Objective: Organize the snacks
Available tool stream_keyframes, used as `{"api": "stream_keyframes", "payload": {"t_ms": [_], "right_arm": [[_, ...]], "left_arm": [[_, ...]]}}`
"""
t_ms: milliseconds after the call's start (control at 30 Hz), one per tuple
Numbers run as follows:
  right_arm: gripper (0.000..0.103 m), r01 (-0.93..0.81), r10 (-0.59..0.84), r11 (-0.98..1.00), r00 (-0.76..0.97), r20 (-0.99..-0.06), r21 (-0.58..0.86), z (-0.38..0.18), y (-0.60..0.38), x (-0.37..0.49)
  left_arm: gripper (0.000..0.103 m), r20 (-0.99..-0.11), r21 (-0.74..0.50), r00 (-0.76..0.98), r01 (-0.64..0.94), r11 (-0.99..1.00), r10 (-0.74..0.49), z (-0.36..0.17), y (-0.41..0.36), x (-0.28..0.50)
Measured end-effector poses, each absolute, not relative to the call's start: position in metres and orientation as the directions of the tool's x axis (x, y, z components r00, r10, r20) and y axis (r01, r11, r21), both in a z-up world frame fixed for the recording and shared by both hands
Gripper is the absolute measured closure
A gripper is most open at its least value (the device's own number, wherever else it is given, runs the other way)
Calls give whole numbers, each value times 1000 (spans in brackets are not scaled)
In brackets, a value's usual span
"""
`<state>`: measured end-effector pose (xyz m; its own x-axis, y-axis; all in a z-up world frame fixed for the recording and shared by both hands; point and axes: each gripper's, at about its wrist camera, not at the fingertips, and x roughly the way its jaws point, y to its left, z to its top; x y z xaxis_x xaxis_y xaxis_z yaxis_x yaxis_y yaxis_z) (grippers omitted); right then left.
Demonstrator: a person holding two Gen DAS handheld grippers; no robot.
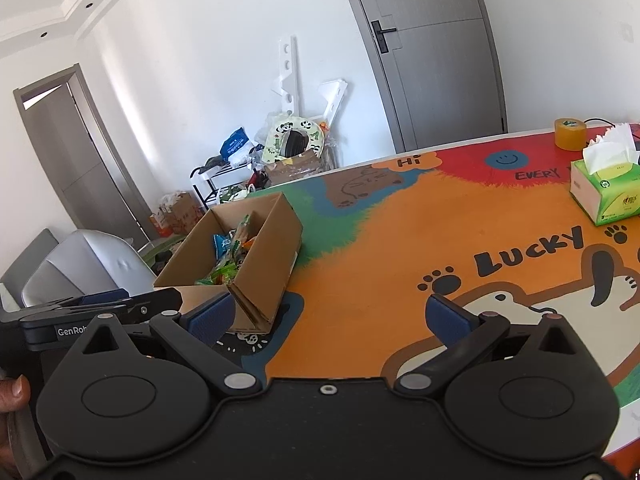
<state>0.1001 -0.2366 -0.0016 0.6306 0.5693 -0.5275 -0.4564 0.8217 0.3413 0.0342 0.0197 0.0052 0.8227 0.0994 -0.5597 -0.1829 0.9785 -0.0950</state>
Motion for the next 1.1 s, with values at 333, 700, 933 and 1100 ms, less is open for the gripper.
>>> {"api": "stream_keyframes", "payload": {"t_ms": [333, 700, 933, 1100], "right_arm": [[0, -464, 570, 821, 630, -528, 333, 2, -234, 99], [0, -469, 569, 821, 629, -529, 325, 5, -233, 97], [0, -470, 568, 822, 625, -535, 323, 5, -231, 97], [0, -473, 568, 822, 626, -535, 318, 5, -231, 97]], "left_arm": [[0, -563, -92, 819, -196, 976, 111, 4, 22, 35], [0, -563, -92, 819, -195, 976, 110, 5, 23, 34], [0, -555, -95, 824, -200, 975, 115, 7, 23, 33], [0, -557, -96, 823, -197, 976, 112, 6, 23, 33]]}}
